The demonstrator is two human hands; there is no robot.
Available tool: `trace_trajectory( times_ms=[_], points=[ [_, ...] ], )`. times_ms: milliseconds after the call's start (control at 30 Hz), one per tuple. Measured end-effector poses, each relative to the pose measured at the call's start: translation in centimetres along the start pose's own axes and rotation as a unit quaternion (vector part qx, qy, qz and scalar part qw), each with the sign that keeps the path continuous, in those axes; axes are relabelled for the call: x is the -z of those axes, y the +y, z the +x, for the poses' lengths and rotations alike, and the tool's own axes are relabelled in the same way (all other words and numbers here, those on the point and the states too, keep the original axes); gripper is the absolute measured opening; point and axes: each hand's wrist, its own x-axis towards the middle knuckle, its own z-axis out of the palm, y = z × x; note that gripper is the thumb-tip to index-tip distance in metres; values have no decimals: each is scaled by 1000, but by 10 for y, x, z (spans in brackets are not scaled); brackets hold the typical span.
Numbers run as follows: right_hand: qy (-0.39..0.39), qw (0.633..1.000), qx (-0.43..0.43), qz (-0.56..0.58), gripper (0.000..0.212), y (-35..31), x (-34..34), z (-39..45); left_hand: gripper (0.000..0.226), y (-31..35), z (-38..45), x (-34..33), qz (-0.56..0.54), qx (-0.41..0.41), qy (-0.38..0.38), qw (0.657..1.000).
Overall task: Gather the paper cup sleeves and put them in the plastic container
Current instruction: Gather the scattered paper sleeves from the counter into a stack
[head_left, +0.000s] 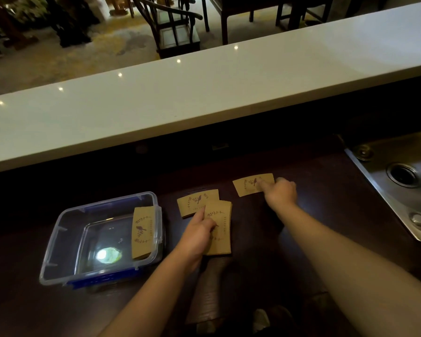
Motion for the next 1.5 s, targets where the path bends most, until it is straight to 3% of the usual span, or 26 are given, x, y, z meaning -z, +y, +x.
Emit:
trace_trajectory(
  times_ms=[100,200,367,433,500,600,667,767,867,1133,1267,1367,1433,1500],
  points=[
    [-9,997,-43,-63,81,-9,-12,6,39,-1,-3,5,-5,0,13,1000],
    [29,991,-47,-122,98,-15,-26,1,39,-2,-8,11,-8,9,37,999],
    [38,993,-47,-100,90,-11,-30,11,41,-4,-8,21,-15,25,67,997],
    [46,997,-54,-31,72,-7,-27,16,41,-4,-7,21,-18,26,72,997],
    [63,990,-46,115,37,-3,-20,16,43,-5,-6,20,-23,26,73,997],
    [15,906,-80,416,13,3,2,7,43,-4,-4,20,-43,24,70,996],
    [-79,852,-82,511,13,3,20,-8,43,-3,-1,19,-58,24,71,995],
    [-204,859,-19,470,13,0,33,-39,33,-3,2,17,-78,29,70,994],
    [-258,887,40,382,14,-8,29,-68,27,-3,4,12,-94,65,51,992],
    [-208,949,140,190,23,-17,-7,-97,23,-6,3,8,-30,9,-25,999],
    [-133,968,198,77,27,-10,-23,-102,43,-10,0,9,11,-27,-54,998],
    [-203,963,142,104,34,-9,-26,-103,48,-13,-2,13,46,-29,-73,996],
    [-301,933,70,187,24,-9,-26,-102,51,-15,-1,18,92,-32,-85,992],
    [-334,916,51,217,25,-9,-26,-103,59,-14,0,22,152,-42,-86,984]
  ],
)
